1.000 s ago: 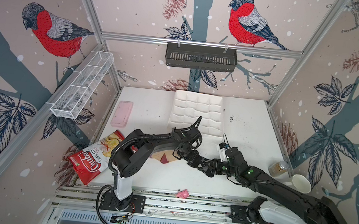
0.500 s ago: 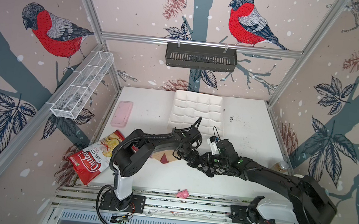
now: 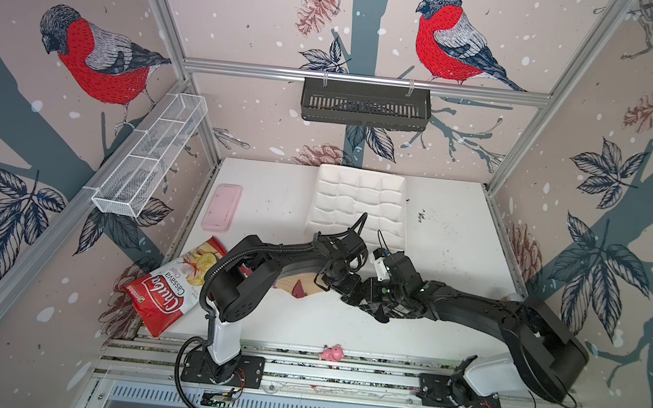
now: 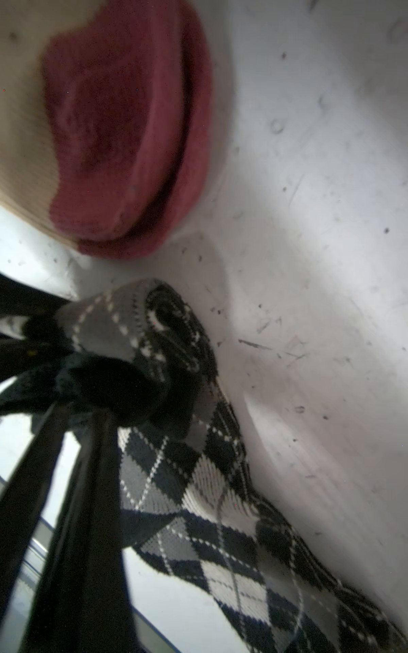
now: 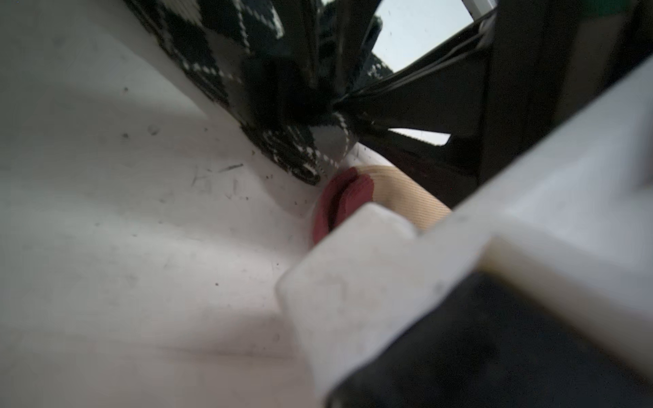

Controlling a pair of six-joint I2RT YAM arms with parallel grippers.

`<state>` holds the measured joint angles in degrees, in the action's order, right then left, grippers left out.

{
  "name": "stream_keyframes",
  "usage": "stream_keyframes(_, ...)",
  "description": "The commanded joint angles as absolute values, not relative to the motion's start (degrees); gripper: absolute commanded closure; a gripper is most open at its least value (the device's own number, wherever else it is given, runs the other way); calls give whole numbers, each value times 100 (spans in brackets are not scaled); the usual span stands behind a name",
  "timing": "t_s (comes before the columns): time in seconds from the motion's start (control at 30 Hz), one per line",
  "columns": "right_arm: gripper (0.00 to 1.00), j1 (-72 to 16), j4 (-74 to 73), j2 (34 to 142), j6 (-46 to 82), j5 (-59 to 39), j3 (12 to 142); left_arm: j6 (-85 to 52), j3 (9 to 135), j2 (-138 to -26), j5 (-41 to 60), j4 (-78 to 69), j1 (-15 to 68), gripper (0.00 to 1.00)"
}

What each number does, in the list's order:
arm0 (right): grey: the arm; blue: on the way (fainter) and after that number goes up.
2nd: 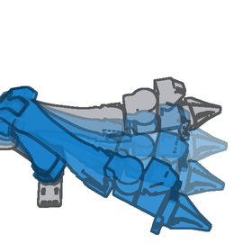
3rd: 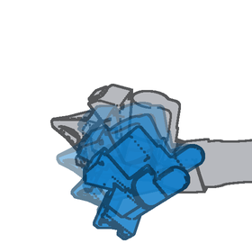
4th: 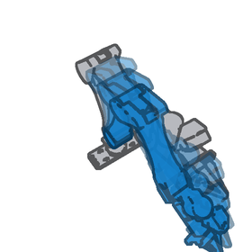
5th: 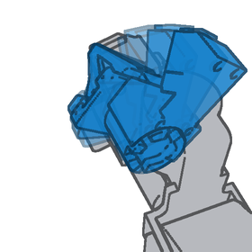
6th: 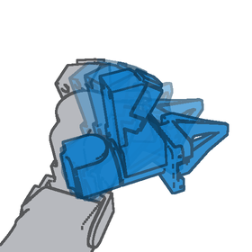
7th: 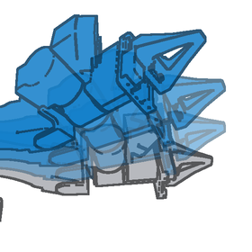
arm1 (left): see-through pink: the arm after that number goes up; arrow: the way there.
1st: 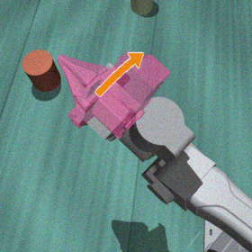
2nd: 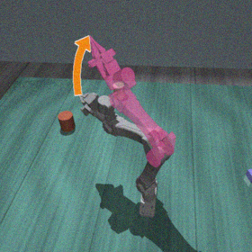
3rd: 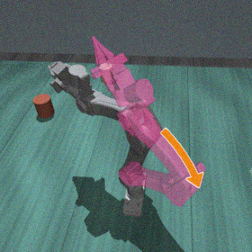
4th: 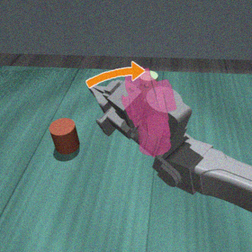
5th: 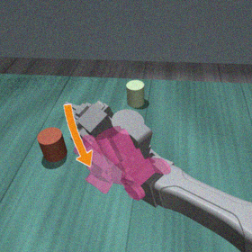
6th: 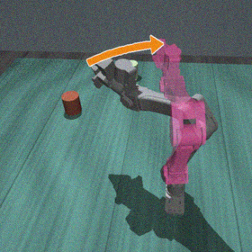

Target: Roll the socks

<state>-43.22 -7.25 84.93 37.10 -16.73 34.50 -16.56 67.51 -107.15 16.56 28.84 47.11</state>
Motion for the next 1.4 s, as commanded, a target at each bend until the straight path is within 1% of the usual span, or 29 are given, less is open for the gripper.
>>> stream_keyframes(0.0, 88, -4332, -831, 8618, 3612, -1429, 3539, -1609, 6720, -10645, 1743, 2934, 4711, 88)
stream_keyframes(0.2, 89, -4259, -670, 8753, 3673, -1086, 3536, -1584, 6669, -10569, 1762, 2960, 4704, 88)
stream_keyframes(0.43, 89, -4098, -611, 8759, 3666, -993, 3441, -1568, 6636, -10529, 1774, 2979, 4711, 88)
stream_keyframes(0.7, 86, -4104, -554, 8101, 3664, -1331, 3168, -1604, 6754, -10556, 1685, 3082, 4715, 89)
stream_keyframes(0.97, 87, -4218, -760, 7752, 3815, -1666, 2839, -1694, 7002, -10614, 1378, 3354, 4829, 89)
stream_keyframes(1.37, 89, -4218, -1365, 8454, 3935, -1813, 2866, -1757, 7278, -10811, 1300, 3525, 4992, 89)
